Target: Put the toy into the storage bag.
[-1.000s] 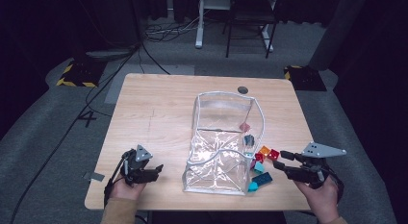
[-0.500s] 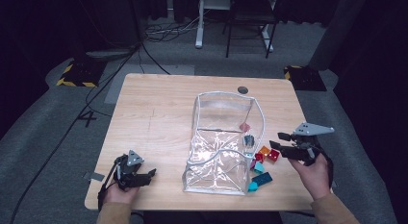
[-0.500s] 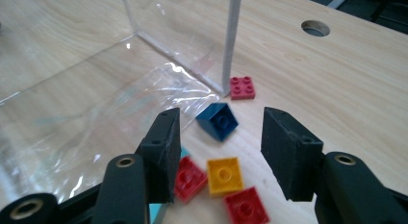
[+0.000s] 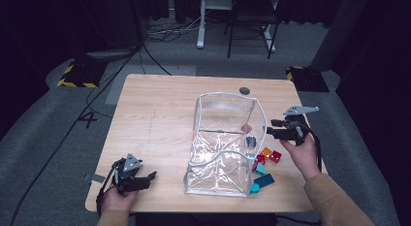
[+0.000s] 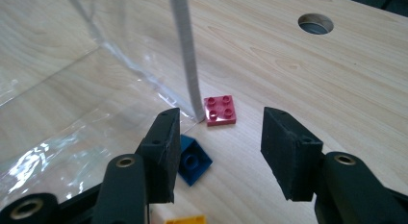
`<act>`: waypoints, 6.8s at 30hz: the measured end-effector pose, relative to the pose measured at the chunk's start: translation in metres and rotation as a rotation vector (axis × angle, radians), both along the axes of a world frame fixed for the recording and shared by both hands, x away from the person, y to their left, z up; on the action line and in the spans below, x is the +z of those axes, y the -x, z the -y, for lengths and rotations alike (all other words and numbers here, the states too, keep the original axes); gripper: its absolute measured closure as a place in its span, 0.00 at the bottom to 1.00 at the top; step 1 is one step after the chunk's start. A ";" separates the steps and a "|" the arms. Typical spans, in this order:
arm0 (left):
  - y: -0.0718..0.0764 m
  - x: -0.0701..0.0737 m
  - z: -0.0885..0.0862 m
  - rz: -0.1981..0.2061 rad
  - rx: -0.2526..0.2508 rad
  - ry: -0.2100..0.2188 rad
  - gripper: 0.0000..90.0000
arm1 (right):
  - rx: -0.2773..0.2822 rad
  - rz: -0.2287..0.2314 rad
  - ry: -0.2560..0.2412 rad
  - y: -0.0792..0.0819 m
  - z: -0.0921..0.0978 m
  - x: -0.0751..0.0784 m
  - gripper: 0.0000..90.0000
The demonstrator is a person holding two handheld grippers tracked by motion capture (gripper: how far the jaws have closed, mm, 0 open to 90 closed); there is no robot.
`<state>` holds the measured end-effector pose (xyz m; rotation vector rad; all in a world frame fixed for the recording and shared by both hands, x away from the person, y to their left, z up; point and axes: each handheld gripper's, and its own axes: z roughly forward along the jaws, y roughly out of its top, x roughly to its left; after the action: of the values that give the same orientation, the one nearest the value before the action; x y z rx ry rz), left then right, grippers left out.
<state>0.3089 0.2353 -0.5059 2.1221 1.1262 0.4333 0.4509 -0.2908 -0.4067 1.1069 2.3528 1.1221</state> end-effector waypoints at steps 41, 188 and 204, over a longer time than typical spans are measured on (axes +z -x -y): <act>-0.003 0.000 0.000 -0.003 0.003 -0.001 0.31 | -0.065 -0.139 0.137 -0.064 -0.022 -0.068 0.68; -0.010 0.000 0.001 -0.010 -0.008 0.001 0.26 | 0.383 -0.212 0.124 0.000 -0.187 0.091 0.65; -0.010 0.000 0.001 -0.010 -0.008 0.001 0.26 | 0.414 -0.249 0.076 0.005 -0.179 0.097 0.53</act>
<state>0.3187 0.2347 -0.5060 2.1298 1.1228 0.4189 0.4464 -0.1117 -0.3092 0.7910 2.8882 1.0573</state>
